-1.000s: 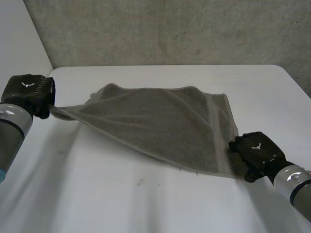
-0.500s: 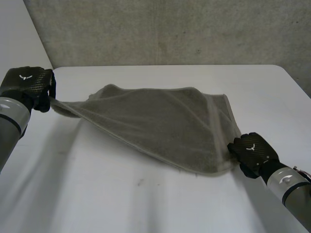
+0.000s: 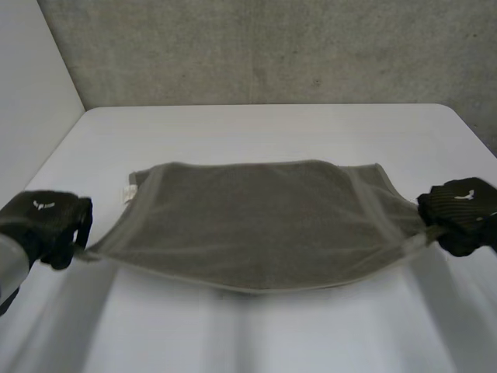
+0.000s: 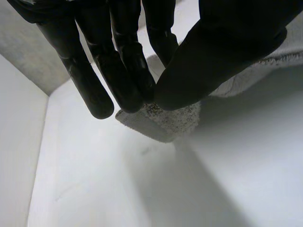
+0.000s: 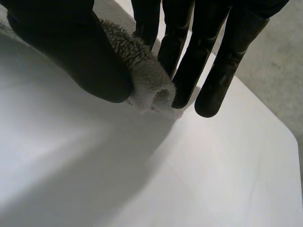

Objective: Fold the laundry

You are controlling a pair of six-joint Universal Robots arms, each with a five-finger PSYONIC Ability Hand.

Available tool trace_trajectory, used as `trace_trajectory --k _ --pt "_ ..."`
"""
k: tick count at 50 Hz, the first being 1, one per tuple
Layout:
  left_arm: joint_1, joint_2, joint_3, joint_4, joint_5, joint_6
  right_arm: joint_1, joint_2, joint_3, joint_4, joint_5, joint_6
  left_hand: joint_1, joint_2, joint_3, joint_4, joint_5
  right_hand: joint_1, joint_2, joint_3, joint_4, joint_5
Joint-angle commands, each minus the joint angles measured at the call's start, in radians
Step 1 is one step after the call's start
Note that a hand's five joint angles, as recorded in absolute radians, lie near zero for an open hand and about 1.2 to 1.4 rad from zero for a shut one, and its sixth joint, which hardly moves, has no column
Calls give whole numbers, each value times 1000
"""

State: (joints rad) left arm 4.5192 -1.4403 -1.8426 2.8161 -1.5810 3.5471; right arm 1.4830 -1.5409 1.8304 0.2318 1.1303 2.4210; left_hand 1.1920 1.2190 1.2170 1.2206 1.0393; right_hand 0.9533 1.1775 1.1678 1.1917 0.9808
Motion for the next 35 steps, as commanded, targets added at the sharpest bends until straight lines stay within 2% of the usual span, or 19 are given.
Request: trace_trajectory --k 1,7,10,12,15,17,18,20,21,23,24,25,26,28,35 --pt "0 90 -82 -116 45 131 -64 -18 -109 322 -7 -189 204 177 179 176 182 443 219 228 205 241" --pt "9 61 -99 -104 61 134 -69 -4 -126 319 -6 -249 204 177 179 176 182 443 219 228 205 241" --pt "9 -17 -80 -40 72 134 -67 65 -141 270 -4 -232 204 177 179 176 182 443 219 228 205 241" --pt "5 -115 -34 57 73 133 -58 166 -186 210 3 -183 204 177 179 176 182 443 219 228 205 241" --pt "1 -167 2 95 72 127 -46 205 -215 182 8 -143 204 177 179 176 182 443 219 228 205 241" --pt "-8 -303 104 156 61 122 6 276 -279 132 19 -64 204 177 179 176 182 443 219 228 205 241" --pt "-8 -304 105 157 61 122 6 277 -280 132 19 -63 204 177 179 176 182 443 219 228 205 241" --pt "-17 -420 221 186 58 119 54 375 -359 71 61 -4 204 177 179 176 182 443 219 228 205 241" --pt "-17 -420 221 186 58 119 54 375 -359 70 62 -3 204 177 179 176 182 443 219 228 205 241" --pt "-22 -477 281 194 58 114 94 456 -436 15 133 35 204 177 179 176 182 443 219 228 205 241" --pt "-26 -530 342 207 59 107 94 456 -436 15 134 35 204 177 179 176 182 443 219 228 205 241" --pt "-28 -582 402 227 59 99 111 488 -471 -11 170 46 204 177 179 176 182 443 219 228 205 241" --pt "-28 -583 402 227 59 99 111 489 -471 -11 171 46 204 177 179 176 182 443 219 228 205 241" --pt "-29 -684 515 275 58 93 146 557 -540 -75 225 62 204 177 179 176 182 443 219 228 205 241" --pt "-40 -853 713 305 59 93 197 671 -646 -192 288 85 204 177 179 176 182 443 219 228 205 241"
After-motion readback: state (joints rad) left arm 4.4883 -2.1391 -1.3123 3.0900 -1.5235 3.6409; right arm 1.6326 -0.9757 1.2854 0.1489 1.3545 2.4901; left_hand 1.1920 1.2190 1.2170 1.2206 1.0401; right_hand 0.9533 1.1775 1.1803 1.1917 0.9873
